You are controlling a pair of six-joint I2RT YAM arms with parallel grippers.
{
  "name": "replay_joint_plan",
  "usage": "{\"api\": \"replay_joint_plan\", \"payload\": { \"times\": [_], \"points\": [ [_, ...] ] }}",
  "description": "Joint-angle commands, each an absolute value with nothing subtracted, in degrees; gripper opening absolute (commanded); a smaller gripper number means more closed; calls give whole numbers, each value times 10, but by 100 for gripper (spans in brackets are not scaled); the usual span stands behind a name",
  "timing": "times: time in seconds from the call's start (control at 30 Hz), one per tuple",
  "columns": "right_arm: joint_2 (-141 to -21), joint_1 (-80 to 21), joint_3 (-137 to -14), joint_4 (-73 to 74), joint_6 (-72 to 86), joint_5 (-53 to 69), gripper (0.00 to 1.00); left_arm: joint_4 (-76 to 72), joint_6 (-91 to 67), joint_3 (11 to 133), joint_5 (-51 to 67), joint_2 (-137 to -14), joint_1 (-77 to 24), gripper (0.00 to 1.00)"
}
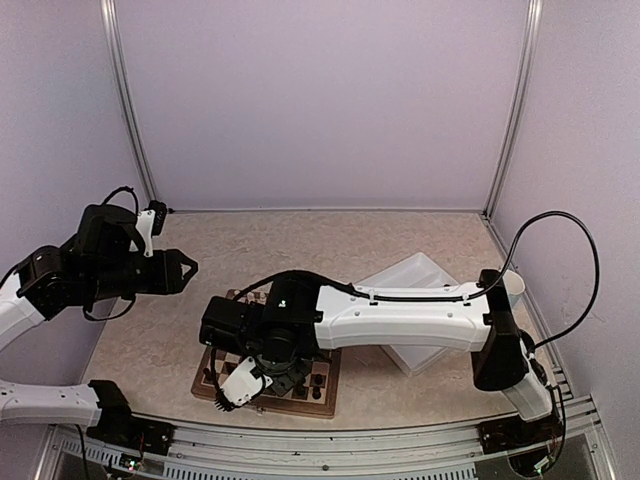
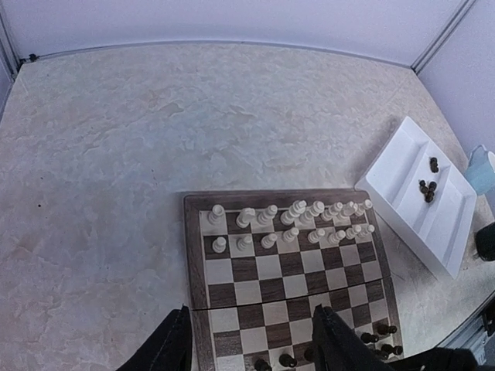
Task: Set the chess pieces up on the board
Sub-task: Place the queen at d8, then adjust the queen at d8.
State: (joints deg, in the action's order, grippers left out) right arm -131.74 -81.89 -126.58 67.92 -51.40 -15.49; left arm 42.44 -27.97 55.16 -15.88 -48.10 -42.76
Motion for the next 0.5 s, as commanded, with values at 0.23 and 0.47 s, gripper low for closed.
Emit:
{"api": "replay_joint_plan", "payload": {
  "times": [0.23,0.47],
  "points": [
    [-1184,-649,-1305,739,-484,-8,31,392,-306,490,-13,-479,-514,40],
    [-1177,-423,-1370,778,-481,171,24,370,-378,484,-73,-591,-712,38]
  ]
}}
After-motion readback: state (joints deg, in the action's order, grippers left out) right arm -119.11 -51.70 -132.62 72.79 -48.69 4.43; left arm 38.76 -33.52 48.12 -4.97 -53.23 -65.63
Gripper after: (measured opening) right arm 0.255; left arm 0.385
